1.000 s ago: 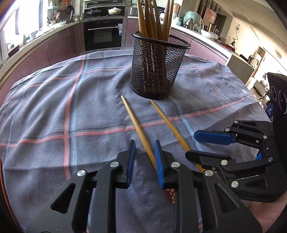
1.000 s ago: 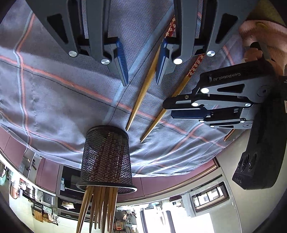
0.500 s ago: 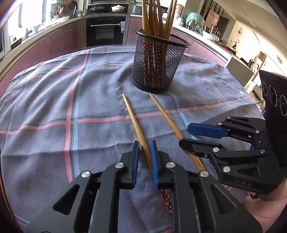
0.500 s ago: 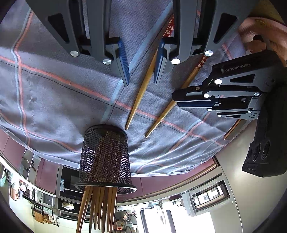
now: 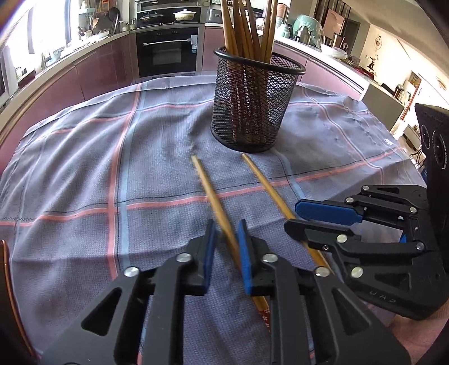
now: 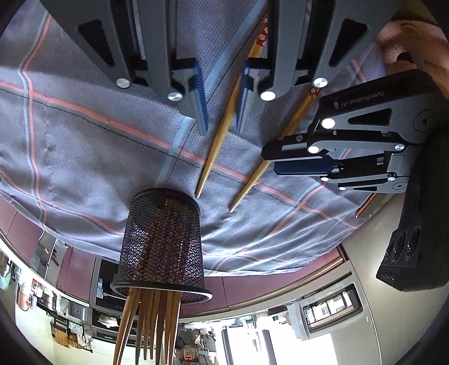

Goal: Organize utensils
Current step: 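Close the right tool on one chopstick while the left tool closes on the other, then lift both held chopsticks upright off the cloth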

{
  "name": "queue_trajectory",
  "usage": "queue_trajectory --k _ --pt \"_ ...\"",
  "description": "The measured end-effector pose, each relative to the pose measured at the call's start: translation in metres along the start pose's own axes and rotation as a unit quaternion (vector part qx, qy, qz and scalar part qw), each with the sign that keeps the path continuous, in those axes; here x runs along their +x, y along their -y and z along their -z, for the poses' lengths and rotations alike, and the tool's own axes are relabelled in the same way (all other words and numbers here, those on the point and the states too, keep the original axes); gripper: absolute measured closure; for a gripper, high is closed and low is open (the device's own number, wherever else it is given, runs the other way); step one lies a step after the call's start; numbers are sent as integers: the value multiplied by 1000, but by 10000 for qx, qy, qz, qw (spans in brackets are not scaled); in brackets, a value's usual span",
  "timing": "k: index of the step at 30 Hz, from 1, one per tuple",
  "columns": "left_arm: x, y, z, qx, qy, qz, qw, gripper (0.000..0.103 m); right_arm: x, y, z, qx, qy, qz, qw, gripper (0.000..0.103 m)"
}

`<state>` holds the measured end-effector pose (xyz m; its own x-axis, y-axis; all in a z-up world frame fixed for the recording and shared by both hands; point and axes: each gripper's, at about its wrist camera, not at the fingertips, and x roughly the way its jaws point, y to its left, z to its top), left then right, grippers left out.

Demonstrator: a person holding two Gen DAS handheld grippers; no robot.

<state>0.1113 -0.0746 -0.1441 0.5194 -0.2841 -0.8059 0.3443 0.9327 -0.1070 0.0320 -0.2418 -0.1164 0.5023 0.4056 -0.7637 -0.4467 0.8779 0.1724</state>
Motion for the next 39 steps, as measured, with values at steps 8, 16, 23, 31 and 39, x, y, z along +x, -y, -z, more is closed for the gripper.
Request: queue_trajectory --k 8,16,23,31,39 --pt "-2 -6 0 -143 -32 65 9999 92 1 0 -1 59 -20 -47 10000 94" --pt "0 -6 -1 -62 -65 -26 10000 87 4 -4 -3 -99 -67 56 9999 91" --pt "0 -7 -1 -129 -33 -101 9999 93 1 3 -2 121 0 -80 9999 98" --pt "-6 -8 1 -183 24 -16 9998 95 -6 5 -2 111 47 -120 9999 98" --pt "-3 -13 2 -114 -102 -117 9998 93 3 -5 -5 -210 -87 161 9996 91"
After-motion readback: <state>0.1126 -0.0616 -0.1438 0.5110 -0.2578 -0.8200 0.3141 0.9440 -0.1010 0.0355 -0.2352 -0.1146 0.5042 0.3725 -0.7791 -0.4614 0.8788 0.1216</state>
